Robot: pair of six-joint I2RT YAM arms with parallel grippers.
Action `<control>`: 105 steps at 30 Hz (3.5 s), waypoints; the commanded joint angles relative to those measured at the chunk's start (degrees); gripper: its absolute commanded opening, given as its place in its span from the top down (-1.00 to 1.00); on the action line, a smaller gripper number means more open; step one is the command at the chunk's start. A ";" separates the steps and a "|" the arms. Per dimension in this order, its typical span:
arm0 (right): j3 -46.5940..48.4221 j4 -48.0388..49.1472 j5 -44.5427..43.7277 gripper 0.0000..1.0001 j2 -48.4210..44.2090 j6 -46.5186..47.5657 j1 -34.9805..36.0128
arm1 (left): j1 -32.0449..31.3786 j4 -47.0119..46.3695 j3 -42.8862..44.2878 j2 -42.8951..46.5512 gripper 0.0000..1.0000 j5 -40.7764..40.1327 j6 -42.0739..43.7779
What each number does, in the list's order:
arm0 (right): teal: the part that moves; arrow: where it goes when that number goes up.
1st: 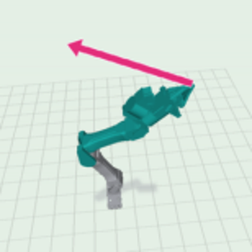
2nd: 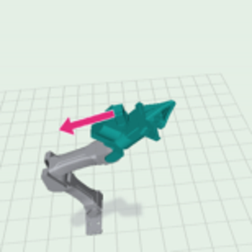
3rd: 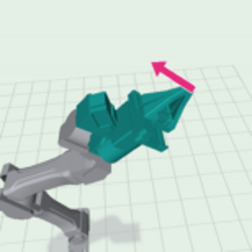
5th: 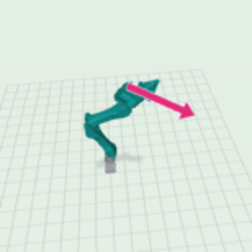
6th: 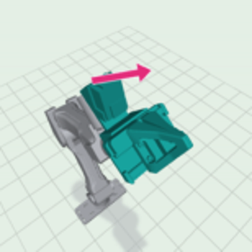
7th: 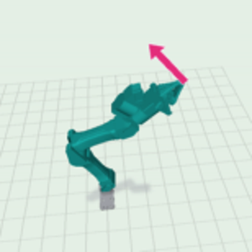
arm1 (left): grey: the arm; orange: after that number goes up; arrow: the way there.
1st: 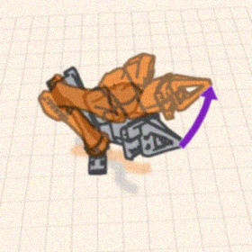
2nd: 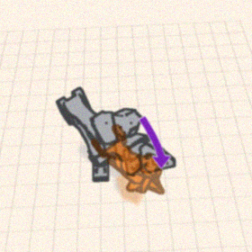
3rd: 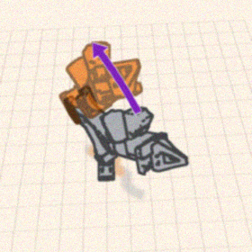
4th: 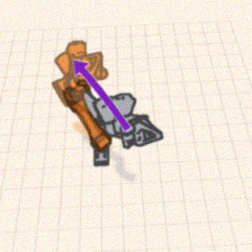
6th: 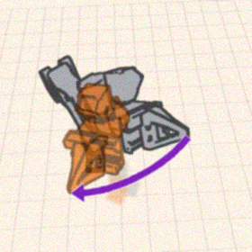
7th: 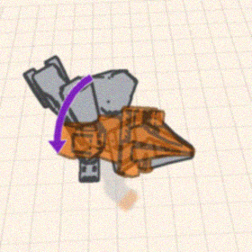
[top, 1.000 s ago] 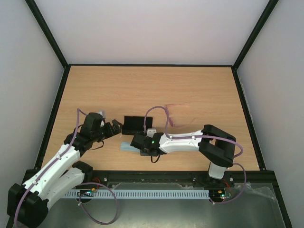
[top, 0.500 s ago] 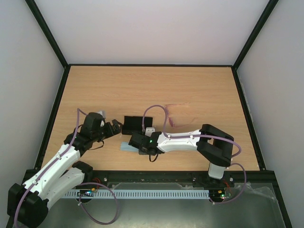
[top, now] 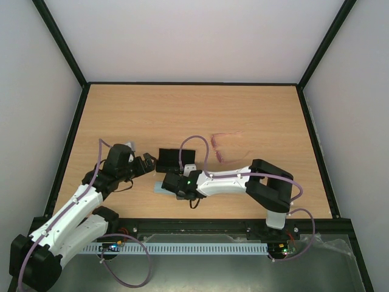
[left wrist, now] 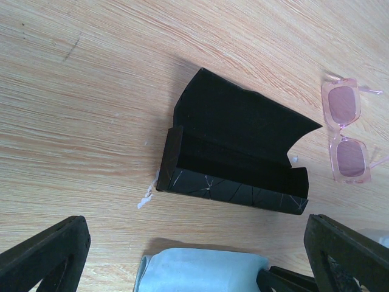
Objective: Organize the sunglasses
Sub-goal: Pick up the glasses cleaning cloth from the center of the board.
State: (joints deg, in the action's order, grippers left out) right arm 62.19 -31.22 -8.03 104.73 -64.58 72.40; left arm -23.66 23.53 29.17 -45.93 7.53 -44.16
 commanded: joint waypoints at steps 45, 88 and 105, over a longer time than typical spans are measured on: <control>-6.52 -0.65 -5.28 0.63 -4.07 7.18 -1.78 | -8.45 1.01 -4.99 -1.27 -0.98 -2.87 -4.70; -15.35 8.68 2.22 0.71 -12.34 9.03 -6.66 | -26.21 -6.96 0.17 -26.23 0.19 -10.43 -8.11; -15.91 10.44 3.77 0.76 -12.24 8.95 -6.59 | -28.01 -8.38 0.01 -28.27 0.77 -10.35 -9.57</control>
State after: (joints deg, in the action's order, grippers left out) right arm 47.59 -21.96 -4.84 93.30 -55.59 66.00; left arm -51.16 14.90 28.36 -72.86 -2.61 -53.23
